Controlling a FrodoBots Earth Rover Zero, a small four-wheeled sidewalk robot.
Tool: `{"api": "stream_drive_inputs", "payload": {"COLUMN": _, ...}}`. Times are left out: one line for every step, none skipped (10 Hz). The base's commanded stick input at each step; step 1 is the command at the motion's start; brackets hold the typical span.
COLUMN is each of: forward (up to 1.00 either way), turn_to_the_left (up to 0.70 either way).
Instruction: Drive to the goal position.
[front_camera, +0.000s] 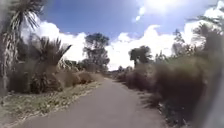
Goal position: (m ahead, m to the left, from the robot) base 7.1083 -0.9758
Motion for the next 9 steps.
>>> {"api": "stream_drive_inputs", "payload": {"forward": 0.85, "turn_to_the_left": 0.0}}
{"api": "stream_drive_inputs", "payload": {"forward": 0.85, "turn_to_the_left": 0.0}}
{"api": "stream_drive_inputs", "payload": {"forward": 0.85, "turn_to_the_left": 0.0}}
{"api": "stream_drive_inputs", "payload": {"forward": 0.85, "turn_to_the_left": 0.0}}
{"api": "stream_drive_inputs", "payload": {"forward": 0.85, "turn_to_the_left": 0.0}}
{"api": "stream_drive_inputs", "payload": {"forward": 0.85, "turn_to_the_left": 0.0}}
{"api": "stream_drive_inputs", "payload": {"forward": 0.85, "turn_to_the_left": 0.0}}
{"api": "stream_drive_inputs", "payload": {"forward": 0.85, "turn_to_the_left": 0.0}}
{"api": "stream_drive_inputs", "payload": {"forward": 0.85, "turn_to_the_left": 0.0}}
